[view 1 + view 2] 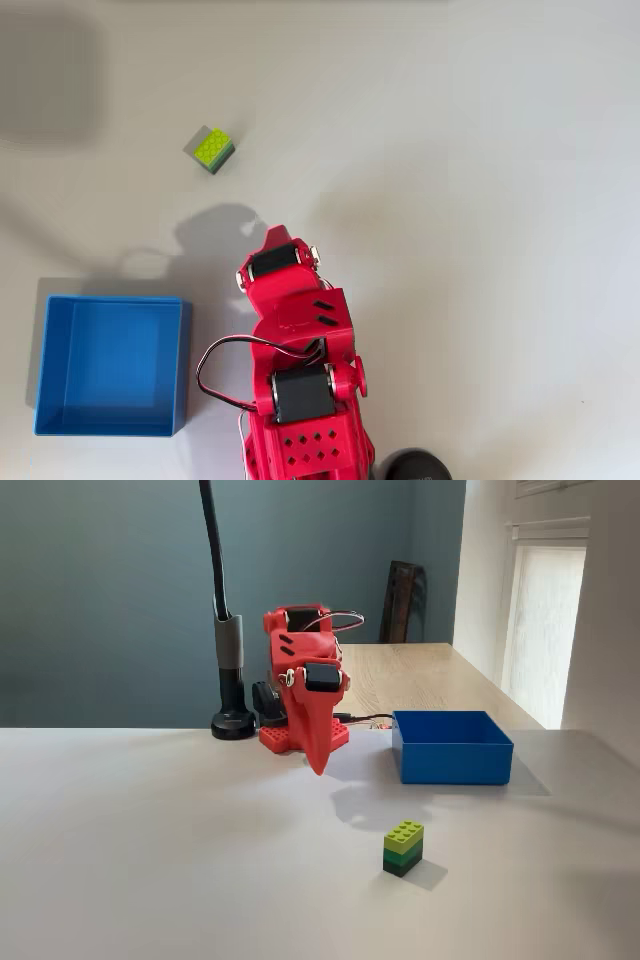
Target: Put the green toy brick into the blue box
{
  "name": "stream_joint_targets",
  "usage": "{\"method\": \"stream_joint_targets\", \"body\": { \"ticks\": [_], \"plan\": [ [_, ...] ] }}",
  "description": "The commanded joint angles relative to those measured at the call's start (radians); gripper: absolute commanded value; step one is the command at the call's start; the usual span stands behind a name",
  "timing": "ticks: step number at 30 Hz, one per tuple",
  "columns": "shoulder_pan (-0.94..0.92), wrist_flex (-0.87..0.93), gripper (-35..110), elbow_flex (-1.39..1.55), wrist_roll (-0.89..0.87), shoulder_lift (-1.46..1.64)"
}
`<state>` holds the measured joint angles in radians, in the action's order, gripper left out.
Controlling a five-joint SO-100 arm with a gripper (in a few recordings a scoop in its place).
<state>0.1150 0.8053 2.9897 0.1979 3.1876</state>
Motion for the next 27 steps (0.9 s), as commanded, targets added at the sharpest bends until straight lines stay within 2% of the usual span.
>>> {"method": "stream_joint_targets", "body": {
  "ticks": [1, 13, 18, 23, 27],
  "plan": [
    [0.029, -0.017, 0, -0.167, 0.032, -0.129],
    [0.037, 0.006, 1, -0.632, 0.170, -0.721],
    [0.046, 0.147, 23, -0.887, 0.204, -0.957],
    [0.066, 0.334, 32, -1.134, 0.230, -1.175],
    [0.072, 0.393, 35, -1.249, 0.278, -1.321]
  ]
}}
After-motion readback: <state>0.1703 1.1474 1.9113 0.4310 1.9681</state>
